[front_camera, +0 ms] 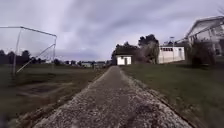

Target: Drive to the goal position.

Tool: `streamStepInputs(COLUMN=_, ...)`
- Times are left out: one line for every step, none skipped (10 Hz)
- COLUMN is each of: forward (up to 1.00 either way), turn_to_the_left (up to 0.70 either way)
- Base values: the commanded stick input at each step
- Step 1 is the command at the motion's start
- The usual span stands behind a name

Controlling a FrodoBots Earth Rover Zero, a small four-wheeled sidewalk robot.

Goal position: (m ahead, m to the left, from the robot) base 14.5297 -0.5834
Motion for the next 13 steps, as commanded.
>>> streamStepInputs(forward=0.7, turn_to_the_left=0.0)
streamStepInputs(forward=0.7, turn_to_the_left=0.0)
streamStepInputs(forward=0.7, turn_to_the_left=0.0)
streamStepInputs(forward=0.7, turn_to_the_left=0.0)
streamStepInputs(forward=0.7, turn_to_the_left=0.0)
streamStepInputs(forward=0.7, turn_to_the_left=0.0)
streamStepInputs(forward=0.7, turn_to_the_left=0.0)
streamStepInputs(forward=0.7, turn_to_the_left=0.0)
streamStepInputs(forward=0.7, turn_to_the_left=0.0)
streamStepInputs(forward=0.7, turn_to_the_left=0.0)
streamStepInputs(forward=0.7, turn_to_the_left=0.0)
streamStepInputs(forward=0.7, turn_to_the_left=0.0)
streamStepInputs(forward=0.7, turn_to_the_left=0.0)
